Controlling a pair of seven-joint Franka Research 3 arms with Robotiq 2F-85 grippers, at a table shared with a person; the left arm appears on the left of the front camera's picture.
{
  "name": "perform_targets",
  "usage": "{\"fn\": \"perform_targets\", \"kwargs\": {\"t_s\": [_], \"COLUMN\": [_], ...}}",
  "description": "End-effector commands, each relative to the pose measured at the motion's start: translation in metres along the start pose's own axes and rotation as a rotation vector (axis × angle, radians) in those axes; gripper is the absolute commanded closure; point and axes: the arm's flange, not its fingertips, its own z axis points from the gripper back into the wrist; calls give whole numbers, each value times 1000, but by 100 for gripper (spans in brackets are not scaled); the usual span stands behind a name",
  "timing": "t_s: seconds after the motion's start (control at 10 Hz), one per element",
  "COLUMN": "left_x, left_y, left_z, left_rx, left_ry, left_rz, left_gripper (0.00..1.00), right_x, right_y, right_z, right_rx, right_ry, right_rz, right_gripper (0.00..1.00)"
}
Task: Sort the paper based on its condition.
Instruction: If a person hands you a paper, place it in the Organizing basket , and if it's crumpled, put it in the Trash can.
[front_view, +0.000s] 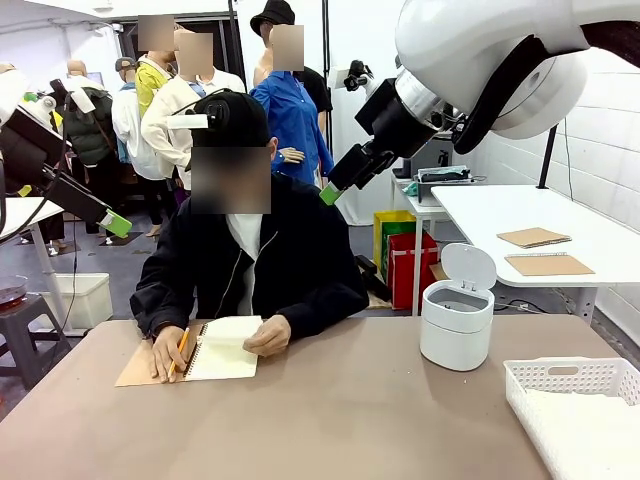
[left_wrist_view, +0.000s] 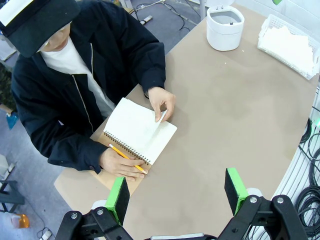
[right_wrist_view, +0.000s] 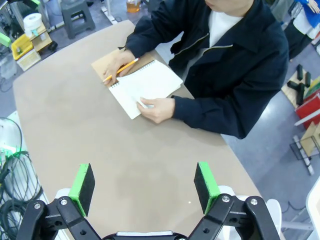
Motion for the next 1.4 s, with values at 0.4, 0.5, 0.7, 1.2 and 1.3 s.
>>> {"fn": "perform_targets", "kwargs": {"t_s": [0.4, 0.5, 0.7, 1.2, 1.3], "left_x": [1, 1, 1, 1, 1], "left_y": [-1, -1, -1, -1, -1], "left_z": [0, 0, 0, 0, 0], "left_rx": [-2, -2, -2, -2, -2], "left_ry": [2, 2, 2, 2, 2], "left_rz": [11, 11, 11, 11, 11], "left_gripper": [0, 0, 0, 0, 0], "right_x": [0, 0, 0, 0, 0], "right_y": [-1, -1, -1, -1, -1], "right_z": [0, 0, 0, 0, 0], "right_rx": [10, 10, 10, 10, 10], "right_ry": [-6, -6, -6, -6, -6], "right_rz": [5, 5, 5, 5, 5], "right_gripper": [0, 0, 0, 0, 0]}}
